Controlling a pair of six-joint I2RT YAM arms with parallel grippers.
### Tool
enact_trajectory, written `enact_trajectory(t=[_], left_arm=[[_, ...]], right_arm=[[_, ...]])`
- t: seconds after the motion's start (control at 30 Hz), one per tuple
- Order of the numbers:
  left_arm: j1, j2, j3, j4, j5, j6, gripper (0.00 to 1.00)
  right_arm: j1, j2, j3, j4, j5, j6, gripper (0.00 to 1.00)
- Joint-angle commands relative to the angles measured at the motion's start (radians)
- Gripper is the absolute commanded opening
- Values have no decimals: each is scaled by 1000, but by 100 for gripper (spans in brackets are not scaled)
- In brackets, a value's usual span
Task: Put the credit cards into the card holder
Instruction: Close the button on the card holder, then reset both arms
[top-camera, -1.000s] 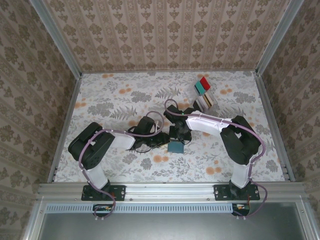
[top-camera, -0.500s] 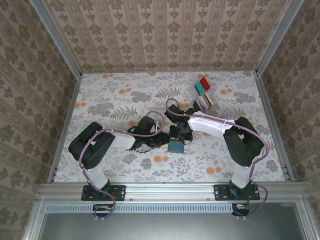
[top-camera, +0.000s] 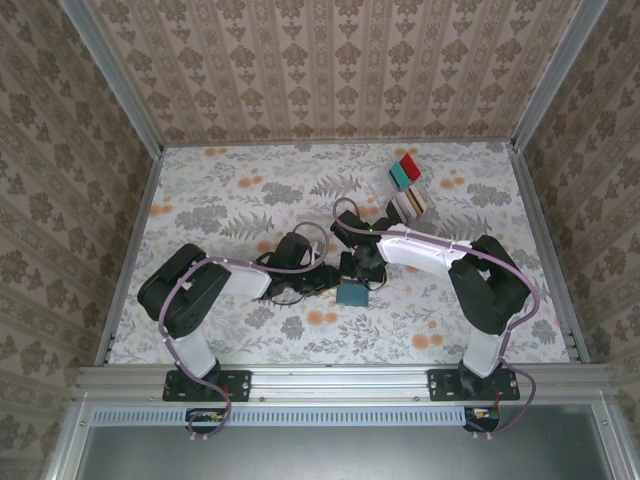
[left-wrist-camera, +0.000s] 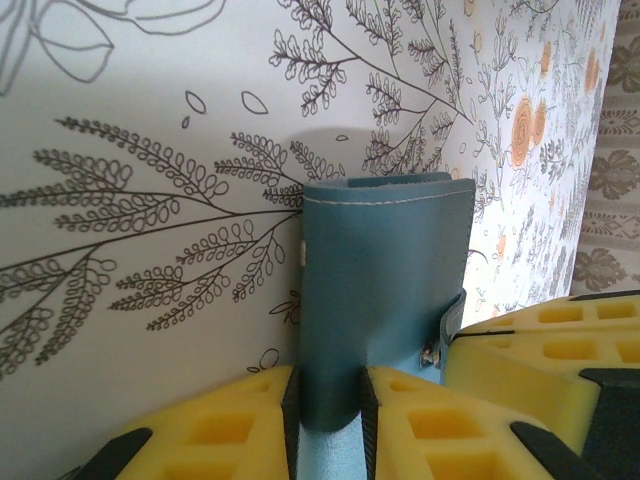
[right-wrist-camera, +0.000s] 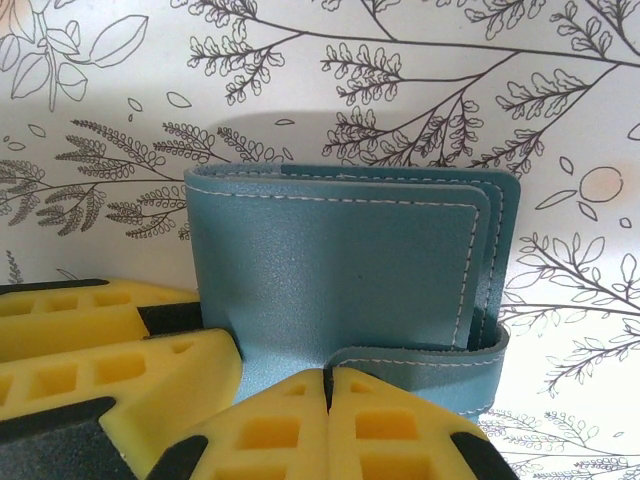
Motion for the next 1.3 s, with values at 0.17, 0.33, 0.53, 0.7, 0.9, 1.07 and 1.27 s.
enact_trajectory(t=[0.17, 0.33, 0.53, 0.7, 0.9, 1.07, 1.27], left_arm=[[-19, 46, 10, -34, 6, -3, 25], [-17, 46, 6, -34, 6, -4, 25], [-16, 38, 0, -37, 0, -7, 24], [-15, 34, -4, -36, -4, -10, 24], [-17, 6, -17, -29, -19, -8, 25], [-10, -94, -22, -95, -79, 31, 30], [34, -350, 8, -412, -319, 192, 56]], right_arm=[[1, 38, -25, 3, -19, 26, 0], [-6, 25, -93, 35, -20, 53, 0], [-38, -8, -235, 180, -57, 98, 0], [-102, -27, -343, 324, -143, 127, 0], [-134, -46, -431, 466, -233, 148, 4], [-133, -212, -385, 581, -328, 81, 32], [-144, -559, -306, 225, 162, -120, 69]])
